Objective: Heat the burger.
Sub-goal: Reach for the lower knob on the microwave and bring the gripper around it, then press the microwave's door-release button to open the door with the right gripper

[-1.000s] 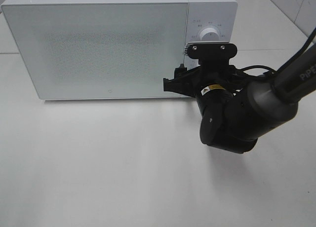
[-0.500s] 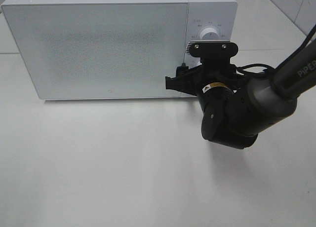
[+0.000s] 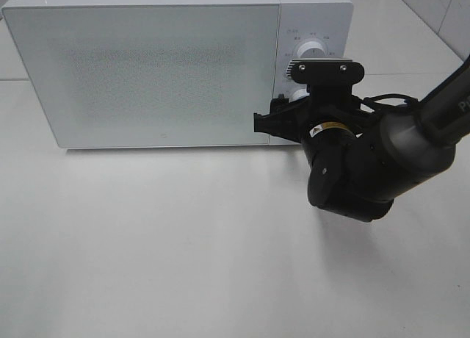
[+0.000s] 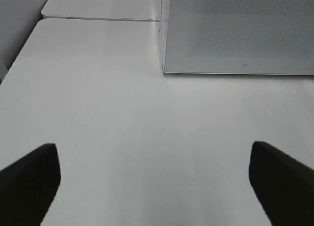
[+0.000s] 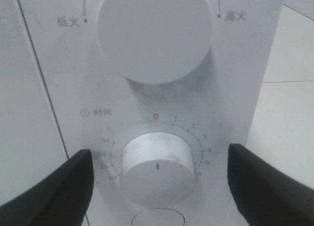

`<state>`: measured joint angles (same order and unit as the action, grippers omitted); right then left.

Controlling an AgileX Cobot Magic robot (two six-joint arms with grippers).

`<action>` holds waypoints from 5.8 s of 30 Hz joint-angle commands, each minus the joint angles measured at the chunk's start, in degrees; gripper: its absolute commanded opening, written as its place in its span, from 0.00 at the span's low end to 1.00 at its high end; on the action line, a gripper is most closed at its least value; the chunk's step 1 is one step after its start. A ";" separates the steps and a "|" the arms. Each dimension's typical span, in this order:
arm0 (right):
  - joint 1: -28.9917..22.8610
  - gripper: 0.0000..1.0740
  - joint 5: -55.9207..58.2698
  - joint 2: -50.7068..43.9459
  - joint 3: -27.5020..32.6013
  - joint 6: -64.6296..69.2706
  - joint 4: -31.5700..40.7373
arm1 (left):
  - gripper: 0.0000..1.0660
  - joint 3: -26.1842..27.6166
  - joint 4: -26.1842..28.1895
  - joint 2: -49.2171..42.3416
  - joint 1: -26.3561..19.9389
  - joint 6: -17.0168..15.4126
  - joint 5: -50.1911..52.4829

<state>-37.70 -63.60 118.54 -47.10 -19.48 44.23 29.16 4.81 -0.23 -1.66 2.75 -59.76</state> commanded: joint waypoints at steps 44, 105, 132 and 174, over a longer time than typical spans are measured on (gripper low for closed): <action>0.46 0.33 1.15 0.34 -2.92 0.63 0.40 | 0.94 -0.23 -0.17 -1.26 -0.06 -0.06 0.29; 0.46 0.02 -8.02 0.34 -2.81 107.26 -20.86 | 0.94 -0.23 -0.17 -1.26 -0.06 -0.06 0.29; 0.46 0.47 -5.10 -0.69 -0.57 93.33 -6.02 | 0.94 -0.23 -0.17 -1.26 -0.06 -0.06 0.29; 6.88 0.62 53.51 -29.34 10.26 31.46 -33.35 | 0.94 -0.23 -0.17 -1.26 -0.06 -0.06 0.29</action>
<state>-31.74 -13.98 91.73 -36.84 13.18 15.13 29.16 4.76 -0.23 -1.66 2.75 -59.76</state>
